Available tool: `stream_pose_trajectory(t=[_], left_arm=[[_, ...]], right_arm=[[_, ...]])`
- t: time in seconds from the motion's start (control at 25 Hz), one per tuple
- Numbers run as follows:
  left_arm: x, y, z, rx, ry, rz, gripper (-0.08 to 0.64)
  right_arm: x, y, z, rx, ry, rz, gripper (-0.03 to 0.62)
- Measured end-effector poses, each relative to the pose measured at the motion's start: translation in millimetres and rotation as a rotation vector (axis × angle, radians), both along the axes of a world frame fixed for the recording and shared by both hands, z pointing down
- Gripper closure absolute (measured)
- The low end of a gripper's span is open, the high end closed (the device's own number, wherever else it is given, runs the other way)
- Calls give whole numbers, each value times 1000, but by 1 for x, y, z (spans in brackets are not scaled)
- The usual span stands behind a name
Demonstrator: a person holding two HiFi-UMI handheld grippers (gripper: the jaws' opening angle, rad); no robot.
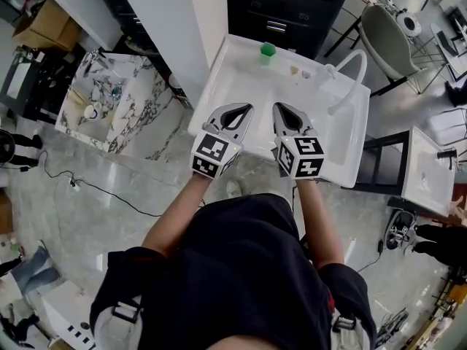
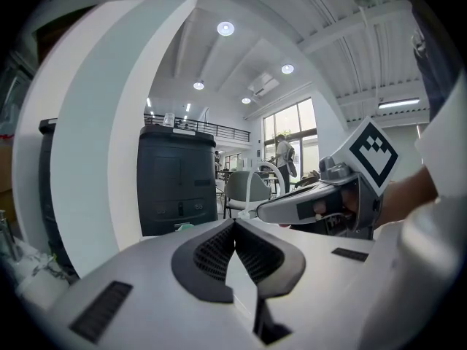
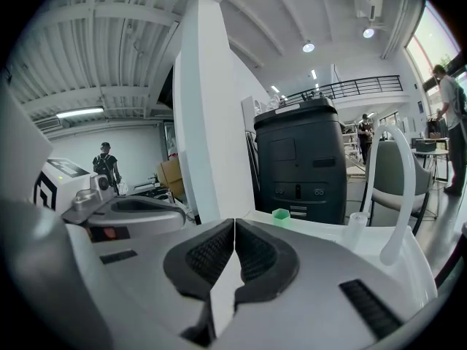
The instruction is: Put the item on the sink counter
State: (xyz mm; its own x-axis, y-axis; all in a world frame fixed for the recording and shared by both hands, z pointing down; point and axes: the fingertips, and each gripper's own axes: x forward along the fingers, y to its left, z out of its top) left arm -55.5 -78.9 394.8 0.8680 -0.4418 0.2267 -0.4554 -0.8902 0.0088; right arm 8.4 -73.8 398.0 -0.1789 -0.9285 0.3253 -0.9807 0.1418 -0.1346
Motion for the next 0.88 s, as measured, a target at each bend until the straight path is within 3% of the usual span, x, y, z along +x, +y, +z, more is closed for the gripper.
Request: stream_pose_trajectory(t=[0.48,0.88], left_arm=[[25,23,-10,17,-6,-14,546],[31,79,-17,20,-13,-50,546]], right_arm=[[20,30,-15,28,-1,-18,558],[28,88,-26,47,7,-59,558]])
